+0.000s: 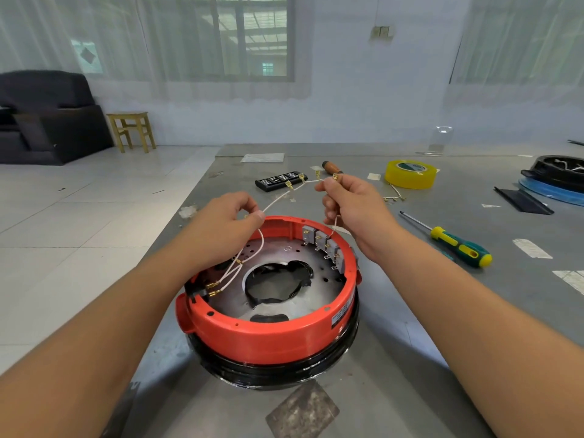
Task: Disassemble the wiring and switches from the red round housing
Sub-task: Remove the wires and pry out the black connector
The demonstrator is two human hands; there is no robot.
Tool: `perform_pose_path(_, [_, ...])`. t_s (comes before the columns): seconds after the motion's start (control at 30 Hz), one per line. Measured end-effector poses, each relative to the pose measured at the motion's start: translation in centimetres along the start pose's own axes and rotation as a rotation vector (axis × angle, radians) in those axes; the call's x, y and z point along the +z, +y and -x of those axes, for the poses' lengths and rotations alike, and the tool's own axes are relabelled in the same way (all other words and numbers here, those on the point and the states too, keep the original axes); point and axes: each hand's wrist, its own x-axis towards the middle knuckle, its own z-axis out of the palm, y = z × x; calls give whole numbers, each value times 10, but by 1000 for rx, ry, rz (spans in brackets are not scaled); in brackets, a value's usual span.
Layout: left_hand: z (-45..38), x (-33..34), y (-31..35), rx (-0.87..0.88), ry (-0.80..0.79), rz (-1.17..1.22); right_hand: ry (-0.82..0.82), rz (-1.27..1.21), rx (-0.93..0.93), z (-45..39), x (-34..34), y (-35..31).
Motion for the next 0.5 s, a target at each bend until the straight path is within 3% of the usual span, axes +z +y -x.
perform_pose_path(0.1, [1,0,-1,-18,6,30,21,42,20,-15,2,4])
perform_pose_path(0.23, [0,0,-3,-63,1,23,41,300,-78,-25,-1,13])
perform_pose_path(0.3, [-1,0,-4,-82,19,-28,35,346,-19,-25,-3,25])
perform_pose_path(0.5, [-9,-1,-12,-149,108,-83,-29,243,127,-22,-3,45])
